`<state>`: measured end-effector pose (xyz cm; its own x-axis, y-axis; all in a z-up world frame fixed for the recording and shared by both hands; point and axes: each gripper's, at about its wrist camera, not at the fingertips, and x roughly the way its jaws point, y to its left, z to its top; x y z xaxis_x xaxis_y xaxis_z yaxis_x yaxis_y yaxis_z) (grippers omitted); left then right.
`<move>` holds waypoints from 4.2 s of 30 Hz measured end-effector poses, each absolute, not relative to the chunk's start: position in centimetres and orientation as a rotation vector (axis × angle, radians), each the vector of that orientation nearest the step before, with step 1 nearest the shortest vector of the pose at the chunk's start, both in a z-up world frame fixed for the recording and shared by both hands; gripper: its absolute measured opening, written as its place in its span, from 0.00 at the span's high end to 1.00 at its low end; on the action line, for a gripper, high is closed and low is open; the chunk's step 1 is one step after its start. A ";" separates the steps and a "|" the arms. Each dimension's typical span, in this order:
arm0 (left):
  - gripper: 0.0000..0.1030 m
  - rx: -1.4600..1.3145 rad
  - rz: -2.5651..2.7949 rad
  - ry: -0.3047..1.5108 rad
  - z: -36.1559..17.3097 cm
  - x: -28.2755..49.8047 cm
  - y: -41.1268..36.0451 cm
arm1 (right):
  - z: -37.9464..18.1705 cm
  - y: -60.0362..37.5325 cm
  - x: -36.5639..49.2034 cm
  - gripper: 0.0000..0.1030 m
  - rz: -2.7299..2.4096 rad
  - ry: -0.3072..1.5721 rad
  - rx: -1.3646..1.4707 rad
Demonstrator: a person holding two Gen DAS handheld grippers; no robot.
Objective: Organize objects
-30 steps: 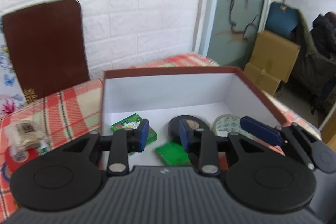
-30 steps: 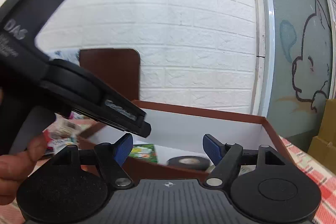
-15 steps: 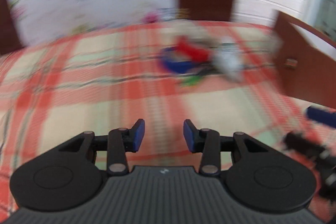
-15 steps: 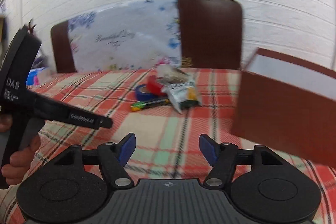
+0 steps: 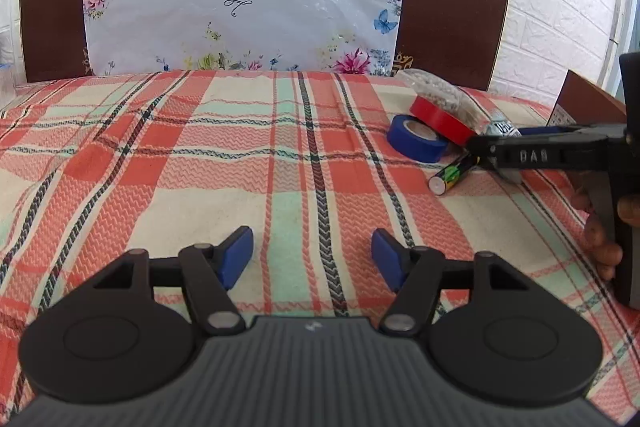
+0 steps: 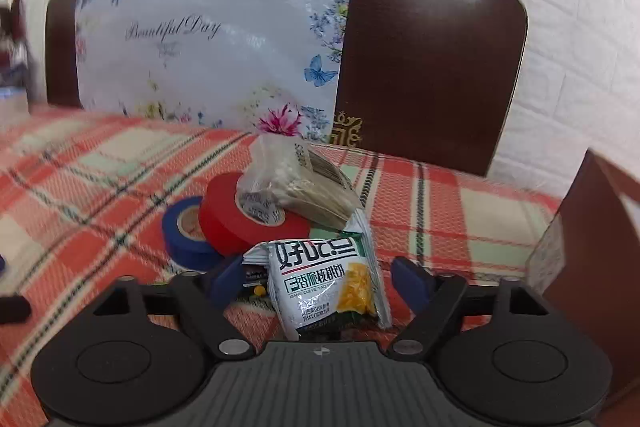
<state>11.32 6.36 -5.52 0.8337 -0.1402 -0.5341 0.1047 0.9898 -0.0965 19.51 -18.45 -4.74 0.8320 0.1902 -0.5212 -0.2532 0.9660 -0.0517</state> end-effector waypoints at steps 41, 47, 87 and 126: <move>0.68 -0.179 -0.691 0.816 3.1 8.0 -7.0 | -1.6 -20.9 -0.9 0.60 0.195 0.347 -0.161; 0.68 -0.092 -0.800 0.691 7.2 11.6 -14.1 | 1.4 -26.3 2.6 0.60 0.023 0.235 -0.141; 0.26 -0.044 -0.055 0.585 -5.5 12.7 7.7 | -6.0 -14.7 18.6 0.34 0.134 0.610 0.186; 0.76 -0.084 -0.646 0.862 6.9 13.5 -15.6 | 1.6 -29.3 1.4 0.85 0.103 0.276 0.282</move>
